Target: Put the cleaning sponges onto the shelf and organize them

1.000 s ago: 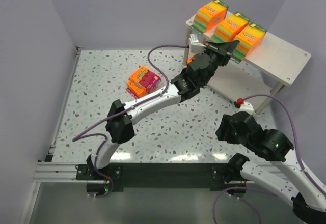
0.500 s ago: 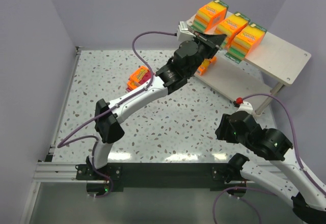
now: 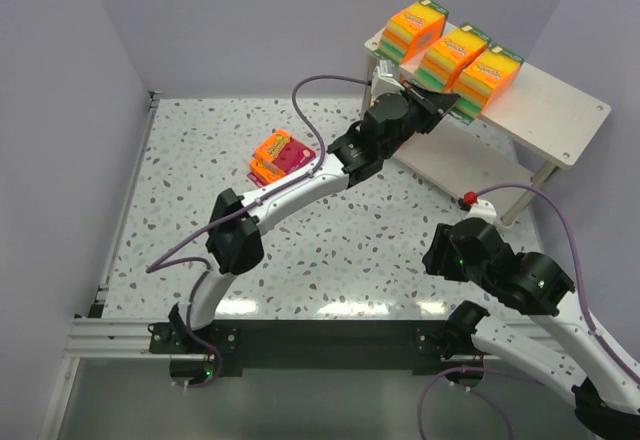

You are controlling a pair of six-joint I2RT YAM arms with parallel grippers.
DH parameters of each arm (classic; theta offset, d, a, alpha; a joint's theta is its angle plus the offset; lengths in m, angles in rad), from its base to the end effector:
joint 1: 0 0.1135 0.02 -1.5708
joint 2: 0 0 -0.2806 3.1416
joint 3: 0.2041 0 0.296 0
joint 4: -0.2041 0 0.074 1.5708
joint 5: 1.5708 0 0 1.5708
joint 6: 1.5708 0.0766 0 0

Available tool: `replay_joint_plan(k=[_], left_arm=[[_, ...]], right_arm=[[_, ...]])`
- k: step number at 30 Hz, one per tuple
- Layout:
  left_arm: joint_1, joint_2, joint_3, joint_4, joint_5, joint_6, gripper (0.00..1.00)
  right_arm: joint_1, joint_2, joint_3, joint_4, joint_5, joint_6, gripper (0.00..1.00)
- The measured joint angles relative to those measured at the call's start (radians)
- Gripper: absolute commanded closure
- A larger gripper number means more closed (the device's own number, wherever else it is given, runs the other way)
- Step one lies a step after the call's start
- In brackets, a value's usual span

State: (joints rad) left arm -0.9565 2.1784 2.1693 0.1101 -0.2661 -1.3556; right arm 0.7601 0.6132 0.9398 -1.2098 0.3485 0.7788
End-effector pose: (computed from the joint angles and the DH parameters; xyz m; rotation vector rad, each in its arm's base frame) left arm 0.3725 -0.4932 0.4161 -0.5834 1.6153 -1.6288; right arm 0.1184 0.0764 0.3120 0.1737 2.3979 0.2943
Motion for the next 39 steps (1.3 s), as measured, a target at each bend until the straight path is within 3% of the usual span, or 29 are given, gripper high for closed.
replay_joint_plan(k=[28, 36, 38, 39], left_arm=[[0.027, 0.153, 0.138, 0.103, 0.065, -0.109, 1.00], [0.031, 0.003, -0.089, 0.199, 0.127, -0.053, 1.00], [0.033, -0.090, -0.195, 0.224, 0.150, -0.012, 0.94], [0.035, -0.150, -0.260, 0.224, 0.159, 0.014, 0.86]], right_arm=[[0.000, -0.007, 0.000, -0.009, 0.001, 0.016, 0.46], [0.000, -0.011, 0.000, -0.008, 0.000, 0.025, 0.46], [0.000, -0.011, 0.000, -0.006, 0.000, 0.025, 0.46], [0.000, -0.011, 0.000, -0.006, 0.000, 0.024, 0.46]])
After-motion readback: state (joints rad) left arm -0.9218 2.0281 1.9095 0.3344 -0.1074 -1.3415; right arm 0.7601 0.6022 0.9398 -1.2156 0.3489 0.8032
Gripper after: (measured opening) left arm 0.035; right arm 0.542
